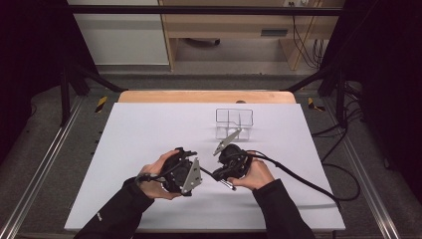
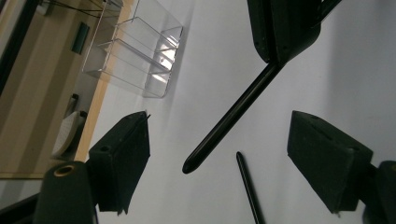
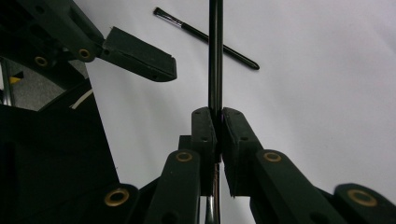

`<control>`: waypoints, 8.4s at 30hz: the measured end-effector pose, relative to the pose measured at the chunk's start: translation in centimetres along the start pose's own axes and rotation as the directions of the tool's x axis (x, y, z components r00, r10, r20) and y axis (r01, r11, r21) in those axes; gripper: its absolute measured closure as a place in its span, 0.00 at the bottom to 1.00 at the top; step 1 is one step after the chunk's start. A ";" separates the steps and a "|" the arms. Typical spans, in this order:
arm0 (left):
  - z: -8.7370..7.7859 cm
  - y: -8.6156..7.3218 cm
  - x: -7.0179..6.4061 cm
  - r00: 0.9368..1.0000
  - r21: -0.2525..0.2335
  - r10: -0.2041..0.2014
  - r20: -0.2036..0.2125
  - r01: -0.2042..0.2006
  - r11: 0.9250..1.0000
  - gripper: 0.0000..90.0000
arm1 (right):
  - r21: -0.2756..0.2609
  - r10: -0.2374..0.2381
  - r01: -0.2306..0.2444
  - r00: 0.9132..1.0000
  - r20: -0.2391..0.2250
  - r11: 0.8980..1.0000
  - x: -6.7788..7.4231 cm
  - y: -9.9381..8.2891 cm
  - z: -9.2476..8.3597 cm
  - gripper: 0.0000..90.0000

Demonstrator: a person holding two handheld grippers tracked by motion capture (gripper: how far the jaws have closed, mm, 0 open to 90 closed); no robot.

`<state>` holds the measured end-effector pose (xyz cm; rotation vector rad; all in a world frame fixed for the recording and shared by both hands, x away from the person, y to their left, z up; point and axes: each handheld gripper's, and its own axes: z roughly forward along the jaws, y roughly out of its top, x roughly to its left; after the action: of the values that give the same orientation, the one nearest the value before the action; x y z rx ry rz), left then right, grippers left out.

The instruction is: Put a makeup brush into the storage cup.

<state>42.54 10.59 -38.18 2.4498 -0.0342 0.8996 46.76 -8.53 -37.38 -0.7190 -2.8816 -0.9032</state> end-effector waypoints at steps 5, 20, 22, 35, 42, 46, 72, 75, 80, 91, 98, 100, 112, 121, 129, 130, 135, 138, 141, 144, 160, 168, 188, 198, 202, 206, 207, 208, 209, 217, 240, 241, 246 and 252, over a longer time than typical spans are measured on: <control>0.4 0.3 -0.5 0.999 0.002 0.052 0.004 -0.052 0.999 0.27 | 0.002 -0.002 0.002 1.000 -0.002 1.000 0.0 0.0 0.0 0.94; 1.2 1.0 -1.9 0.980 0.041 0.200 -0.015 -0.199 0.979 0.44 | 0.015 -0.006 0.007 1.000 -0.014 1.000 0.2 -0.1 0.3 0.94; 1.3 1.0 -2.1 0.975 0.049 0.222 -0.017 -0.221 0.974 0.47 | 0.018 -0.006 0.007 1.000 -0.016 1.000 0.2 -0.1 0.3 0.94; 1.6 1.0 -2.8 0.945 0.069 0.323 -0.042 -0.320 0.945 0.66 | 0.032 -0.007 0.008 1.000 -0.021 0.999 0.2 -0.1 0.5 0.94; 1.7 1.0 -3.0 0.936 0.071 0.349 -0.042 -0.345 0.936 0.75 | 0.039 -0.011 0.012 1.000 -0.025 0.999 0.3 -0.1 0.5 0.94; 1.7 1.1 -3.1 0.932 0.073 0.358 -0.044 -0.355 0.932 0.79 | 0.035 -0.011 0.012 1.000 -0.026 0.999 0.3 -0.1 0.6 0.94; 2.0 1.0 -3.8 0.909 0.091 0.416 0.011 -0.415 0.905 0.92 | 0.045 -0.017 0.018 0.999 -0.037 0.999 0.3 -0.2 0.5 0.93; 2.0 1.0 -3.8 0.913 0.095 0.407 0.018 -0.407 0.908 0.92 | 0.041 -0.018 0.019 0.999 -0.035 0.999 0.3 -0.2 0.6 0.92; 1.8 0.9 -3.6 0.921 0.091 0.389 0.027 -0.390 0.916 0.92 | 0.026 -0.016 0.016 0.999 -0.031 1.000 0.3 -0.2 0.5 0.92; 1.8 0.2 -3.1 0.957 0.116 0.286 0.054 -0.291 0.950 0.92 | -0.077 -0.012 0.018 0.997 0.076 0.997 0.3 -0.3 -1.5 0.72; 1.6 -0.5 -2.6 0.977 0.125 0.201 0.074 -0.209 0.970 0.92 | -0.200 0.025 0.009 0.985 0.169 0.980 0.1 -0.4 -2.8 0.52; 1.6 -0.7 -2.5 0.982 0.124 0.173 0.078 -0.181 0.976 0.92 | -0.230 0.045 0.002 0.979 0.197 0.973 0.0 -0.5 -3.2 0.49; 1.2 -1.6 -2.1 0.995 0.113 0.054 0.084 -0.063 0.992 0.92 | -0.336 0.123 -0.026 0.954 0.273 0.942 -0.8 -1.7 -4.2 0.30; 0.9 -2.3 -1.9 0.996 0.091 -0.052 0.079 0.045 0.995 0.92 | -0.425 0.192 -0.053 0.937 0.291 0.904 -1.3 -3.2 -5.1 0.24; 0.9 -2.9 -2.0 0.988 0.069 -0.135 0.076 0.130 0.989 0.92 | -0.475 0.242 -0.077 0.924 0.297 0.877 -1.5 -4.3 -5.5 0.19; 0.8 -3.0 -2.0 0.986 0.066 -0.152 0.076 0.147 0.987 0.92 | -0.480 0.245 -0.076 0.921 0.302 0.874 -1.6 -4.5 -5.5 0.19; 0.8 -3.2 -2.0 0.972 0.043 -0.221 0.075 0.218 0.975 0.92 | -0.504 0.272 -0.092 0.915 0.298 0.859 -1.8 -5.4 -5.4 0.16; 0.8 -3.4 -2.0 0.966 0.037 -0.250 0.066 0.248 0.968 0.92 | -0.521 0.288 -0.100 0.912 0.293 0.848 -1.8 -5.9 -5.4 0.16; 0.7 -3.4 -2.0 0.959 0.029 -0.276 0.064 0.275 0.961 0.92 | -0.532 0.295 -0.098 0.908 0.298 0.841 -1.7 -6.3 -5.4 0.15; 0.7 -3.5 -2.1 0.951 0.022 -0.303 0.063 0.302 0.953 0.92 | -0.547 0.304 -0.105 0.908 0.288 0.831 -1.7 -6.7 -5.4 0.14; 0.7 -4.4 -1.9 0.869 -0.020 -0.491 0.064 0.493 0.870 0.92 | -0.561 0.325 -0.119 0.902 0.283 0.819 -1.6 -7.8 -4.4 0.13; 0.8 -4.7 -2.1 0.816 -0.039 -0.576 0.053 0.578 0.815 0.92 | -0.564 0.330 -0.124 0.902 0.279 0.816 -1.3 -7.8 -3.7 0.12; 1.2 -4.5 -2.4 0.705 -0.072 -0.709 0.035 0.709 0.702 0.92 | -0.633 0.363 -0.161 0.909 0.204 0.758 -0.6 -7.0 -2.5 0.15; 1.5 -4.6 -2.4 0.673 -0.082 -0.739 0.027 0.738 0.670 0.92 | -0.660 0.371 -0.181 0.915 0.159 0.729 -0.4 -6.1 -1.6 0.14; 1.5 -4.7 -2.2 0.657 -0.086 -0.754 0.027 0.753 0.653 0.92 | -0.678 0.392 -0.201 0.910 0.139 0.707 -0.4 -5.9 -1.5 0.15; 1.6 -4.7 -1.9 0.642 -0.093 -0.766 0.027 0.765 0.638 0.92 | -0.685 0.396 -0.201 0.908 0.139 0.701 -0.3 -5.5 -1.3 0.16; 1.7 -4.7 -1.8 0.639 -0.096 -0.769 0.027 0.767 0.634 0.92 | -0.685 0.397 -0.204 0.908 0.135 0.700 -0.3 -5.4 -1.2 0.16; 1.7 -4.8 -1.7 0.636 -0.096 -0.772 0.024 0.770 0.631 0.92 | -0.686 0.398 -0.205 0.907 0.135 0.698 -0.3 -5.3 -1.2 0.16; 1.7 -4.8 -1.6 0.630 -0.099 -0.776 0.024 0.774 0.626 0.92 | -0.688 0.400 -0.205 0.907 0.135 0.696 -0.2 -5.2 -1.2 0.16; 2.1 -4.1 -1.1 0.620 -0.121 -0.784 0.028 0.781 0.613 0.92 | -0.709 0.420 -0.240 0.904 0.086 0.663 -0.4 -4.3 -1.0 0.19; 3.1 -1.8 -1.3 0.612 -0.147 -0.790 0.023 0.784 0.603 0.92 | -0.724 0.432 -0.284 0.902 0.021 0.628 -0.3 -3.4 -0.7 0.30; 3.1 -1.7 -1.4 0.614 -0.147 -0.789 0.024 0.783 0.604 0.92 | -0.724 0.430 -0.285 0.903 0.018 0.629 -0.3 -3.4 -0.6 0.31; 3.1 -1.2 -1.6 0.613 -0.152 -0.789 0.031 0.783 0.603 0.92 | -0.724 0.437 -0.292 0.899 0.014 0.625 -0.3 -3.4 -0.3 0.34; 3.3 -0.5 -1.8 0.608 -0.156 -0.792 0.045 0.788 0.596 0.92 | -0.726 0.443 -0.302 0.897 0.004 0.618 -0.2 -3.4 -0.2 0.40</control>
<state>43.16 9.15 -41.65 1.9461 0.9039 0.4758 45.45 -11.20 -39.01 -1.4551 -2.2529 -1.9833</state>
